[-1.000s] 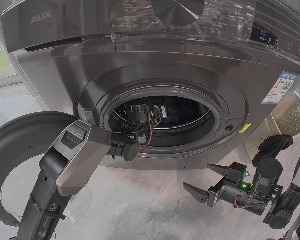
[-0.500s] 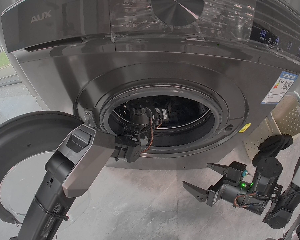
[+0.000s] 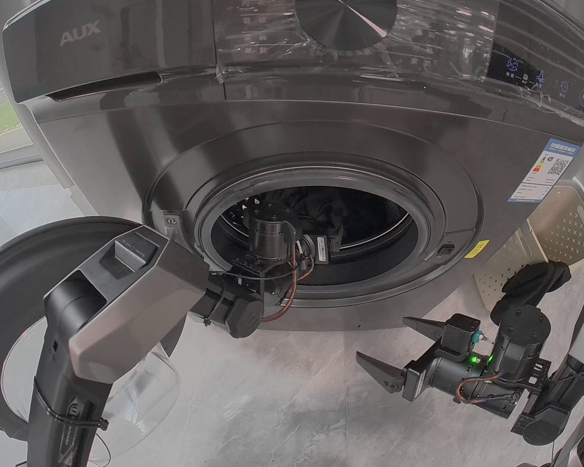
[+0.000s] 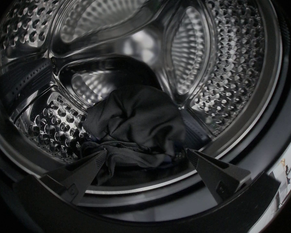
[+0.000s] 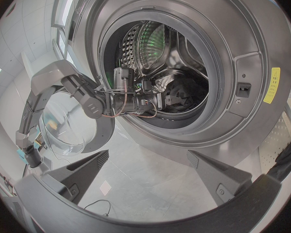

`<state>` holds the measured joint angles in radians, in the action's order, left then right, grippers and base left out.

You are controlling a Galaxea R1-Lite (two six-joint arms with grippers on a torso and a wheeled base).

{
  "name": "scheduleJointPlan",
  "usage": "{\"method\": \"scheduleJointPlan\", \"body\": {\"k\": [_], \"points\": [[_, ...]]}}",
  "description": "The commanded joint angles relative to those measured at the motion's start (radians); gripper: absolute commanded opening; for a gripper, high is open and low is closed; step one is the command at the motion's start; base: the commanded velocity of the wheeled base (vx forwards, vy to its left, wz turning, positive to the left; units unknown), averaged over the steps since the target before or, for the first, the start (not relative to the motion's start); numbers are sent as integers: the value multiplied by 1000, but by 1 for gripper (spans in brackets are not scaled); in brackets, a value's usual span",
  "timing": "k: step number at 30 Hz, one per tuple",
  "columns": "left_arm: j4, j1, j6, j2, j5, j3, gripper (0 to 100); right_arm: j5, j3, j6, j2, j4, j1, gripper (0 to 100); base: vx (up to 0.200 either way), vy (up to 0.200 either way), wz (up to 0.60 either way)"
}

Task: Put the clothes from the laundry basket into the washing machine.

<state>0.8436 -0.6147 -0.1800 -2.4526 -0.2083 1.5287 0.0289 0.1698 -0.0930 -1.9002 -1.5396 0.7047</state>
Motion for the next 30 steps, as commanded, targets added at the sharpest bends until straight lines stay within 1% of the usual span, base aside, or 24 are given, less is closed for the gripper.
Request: {"method": "scheduleJointPlan", "body": {"k": [1,2,3,4,6,7,10,11,12,14,15,17,18,19,20,21,24,26,27,28,30], "points": [[51,-79,13,175,44,-196,100,0,-4,-2,6,-1,1,100,0,0,0],[61,-91,14,193,56,-234,100,0,-7,-2,6,-1,1,100,0,0,0],[61,-91,14,193,56,-234,100,0,-7,-2,6,-1,1,100,0,0,0],[91,-114,16,233,83,-315,100,0,-15,-2,12,-1,2,100,0,0,0],[121,-131,16,270,110,-384,100,-1,-23,-2,21,-1,1,100,0,0,0],[153,-145,16,307,136,-452,100,-1,-29,-2,35,-1,-1,100,0,0,0],[219,-180,13,392,184,-602,100,-6,-44,-1,73,-1,1,100,0,0,0],[230,-188,13,409,187,-633,100,-7,-46,-1,82,-1,1,100,0,0,0],[242,-198,13,449,191,-699,100,-14,-52,-1,104,-1,1,100,0,0,0],[246,-203,14,466,193,-726,100,-15,-55,-1,115,-1,1,100,0,0,0],[253,-220,16,524,201,-829,100,-21,-70,1,148,1,2,100,0,0,0],[273,-224,17,567,205,-897,100,-20,-88,1,165,-1,2,100,0,0,0],[273,-224,17,567,205,-897,100,-20,-88,1,165,-1,2,100,0,0,0],[316,-226,17,621,207,-952,100,-17,-105,2,184,-1,-1,100,0,0,0],[319,-224,16,626,207,-955,100,-15,-107,2,185,-1,-1,100,0,0,0],[341,-223,19,685,207,-993,100,-9,-118,1,224,-1,-13,100,0,0,0],[342,-209,31,777,201,-1056,100,-3,-138,-1,290,-1,-37,100,0,0,0],[344,-209,33,787,199,-1065,100,-3,-141,-1,296,1,-45,100,0,0,0],[347,-194,34,857,193,-1138,100,9,-154,7,357,3,-117,100,0,0,0],[347,-185,36,879,193,-1164,100,12,-154,9,375,6,-137,100,-200,0,0],[347,-163,50,935,185,-1210,100,14,-154,12,418,18,-177,100,-200,0,0]]}}
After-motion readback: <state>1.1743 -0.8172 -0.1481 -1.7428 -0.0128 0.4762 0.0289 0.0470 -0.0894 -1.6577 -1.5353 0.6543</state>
